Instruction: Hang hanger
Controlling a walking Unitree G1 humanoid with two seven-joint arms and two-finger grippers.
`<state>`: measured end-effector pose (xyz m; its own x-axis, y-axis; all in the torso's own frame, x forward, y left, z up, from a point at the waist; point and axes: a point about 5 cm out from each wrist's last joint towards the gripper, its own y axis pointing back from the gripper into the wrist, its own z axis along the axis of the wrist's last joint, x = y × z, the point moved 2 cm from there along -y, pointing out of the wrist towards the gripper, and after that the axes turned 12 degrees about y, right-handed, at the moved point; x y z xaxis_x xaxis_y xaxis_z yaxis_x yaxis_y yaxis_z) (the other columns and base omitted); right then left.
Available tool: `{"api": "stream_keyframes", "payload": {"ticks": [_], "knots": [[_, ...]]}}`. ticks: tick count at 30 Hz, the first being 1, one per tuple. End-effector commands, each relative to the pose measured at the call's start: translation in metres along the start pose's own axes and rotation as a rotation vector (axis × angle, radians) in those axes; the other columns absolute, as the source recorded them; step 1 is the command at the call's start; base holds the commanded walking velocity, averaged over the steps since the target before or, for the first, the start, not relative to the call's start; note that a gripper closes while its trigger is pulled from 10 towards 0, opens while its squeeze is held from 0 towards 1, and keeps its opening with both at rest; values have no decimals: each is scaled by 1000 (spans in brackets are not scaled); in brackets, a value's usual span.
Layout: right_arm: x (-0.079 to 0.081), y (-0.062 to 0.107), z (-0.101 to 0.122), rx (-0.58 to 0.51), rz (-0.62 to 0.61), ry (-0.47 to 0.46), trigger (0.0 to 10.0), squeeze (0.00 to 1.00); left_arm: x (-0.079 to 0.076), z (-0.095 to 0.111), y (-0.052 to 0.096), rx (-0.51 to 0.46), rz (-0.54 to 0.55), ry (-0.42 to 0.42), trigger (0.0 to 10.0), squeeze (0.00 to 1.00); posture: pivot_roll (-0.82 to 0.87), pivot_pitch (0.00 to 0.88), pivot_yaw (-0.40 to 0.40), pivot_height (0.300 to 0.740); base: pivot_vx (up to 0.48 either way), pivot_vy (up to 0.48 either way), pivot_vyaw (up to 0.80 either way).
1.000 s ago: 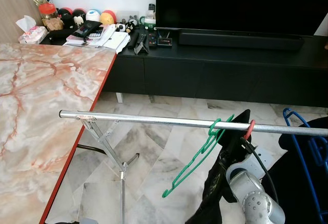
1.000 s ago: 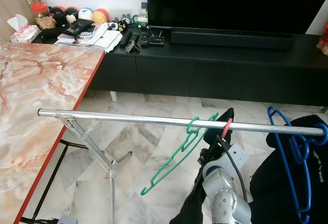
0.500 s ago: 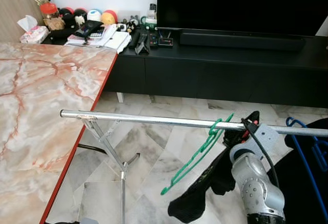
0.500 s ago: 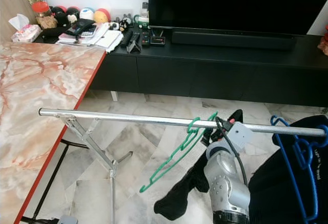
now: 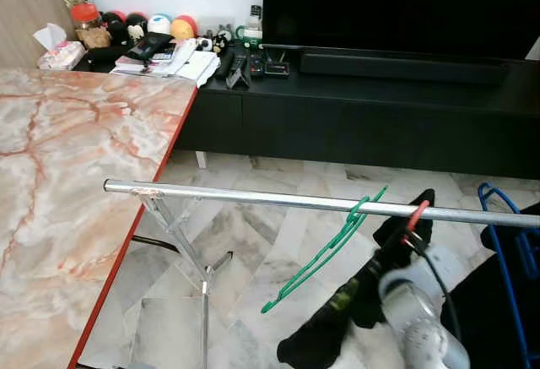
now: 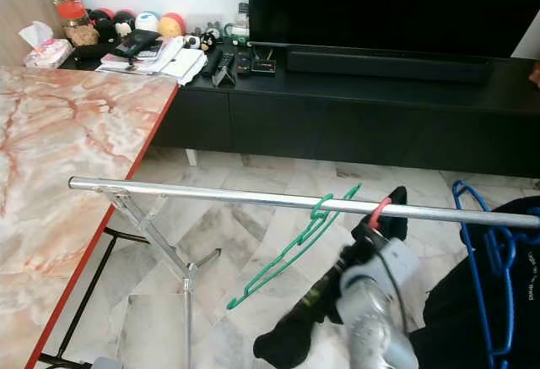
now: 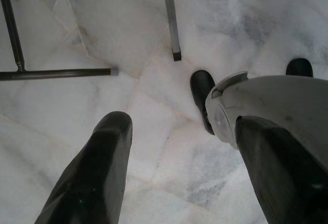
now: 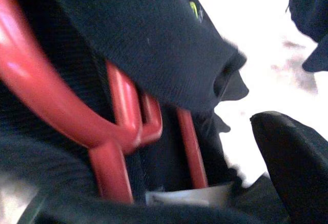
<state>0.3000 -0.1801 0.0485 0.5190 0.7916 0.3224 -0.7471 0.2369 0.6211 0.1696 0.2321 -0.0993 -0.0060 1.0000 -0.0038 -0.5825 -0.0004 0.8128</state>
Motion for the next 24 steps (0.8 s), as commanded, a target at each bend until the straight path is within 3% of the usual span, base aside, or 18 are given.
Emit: {"api": "stream_keyframes", "payload": {"ticks": [1,7,14,24], "knots": [[10,1,-17,69,29,-37,10000,0,-1,-11,2,44,-4,-23,10000,0,4,126,-2,740,0,0,0],[23,-4,-5,67,90,-50,10000,0,-2,-10,1,40,-4,-23,10000,0,5,124,0,740,0,0,0],[41,-8,22,-34,168,26,10000,0,-3,-8,1,35,-1,-27,10000,0,11,121,0,740,0,0,0],[45,-12,43,-150,142,92,10000,0,-4,-7,0,31,-4,-35,10000,0,14,126,2,740,0,0,0]]}}
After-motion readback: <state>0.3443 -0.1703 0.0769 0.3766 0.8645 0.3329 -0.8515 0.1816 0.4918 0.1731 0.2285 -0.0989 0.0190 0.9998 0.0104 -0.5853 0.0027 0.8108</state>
